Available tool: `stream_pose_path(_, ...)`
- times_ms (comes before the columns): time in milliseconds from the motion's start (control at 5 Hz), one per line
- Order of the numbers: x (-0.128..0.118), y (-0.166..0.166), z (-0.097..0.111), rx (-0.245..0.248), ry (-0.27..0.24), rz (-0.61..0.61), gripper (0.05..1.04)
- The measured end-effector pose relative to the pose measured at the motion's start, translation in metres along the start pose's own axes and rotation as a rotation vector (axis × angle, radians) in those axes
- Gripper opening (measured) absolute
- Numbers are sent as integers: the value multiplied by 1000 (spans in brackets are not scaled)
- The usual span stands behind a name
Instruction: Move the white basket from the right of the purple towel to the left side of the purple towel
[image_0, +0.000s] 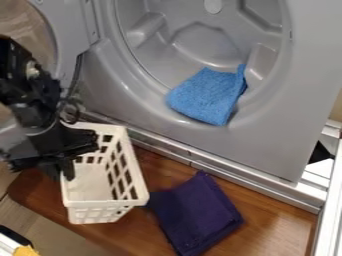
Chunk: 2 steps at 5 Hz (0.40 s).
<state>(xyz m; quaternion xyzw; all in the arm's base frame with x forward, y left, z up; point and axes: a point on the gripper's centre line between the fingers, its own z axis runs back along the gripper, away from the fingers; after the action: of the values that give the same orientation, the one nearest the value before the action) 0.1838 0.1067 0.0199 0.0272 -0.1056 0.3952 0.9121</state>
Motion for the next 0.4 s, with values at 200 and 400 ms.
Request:
stream_pose_path(200,7,4,-13,40,0,24,90)
stream_pose_path(400,11,7,-27,70,8,38,110)
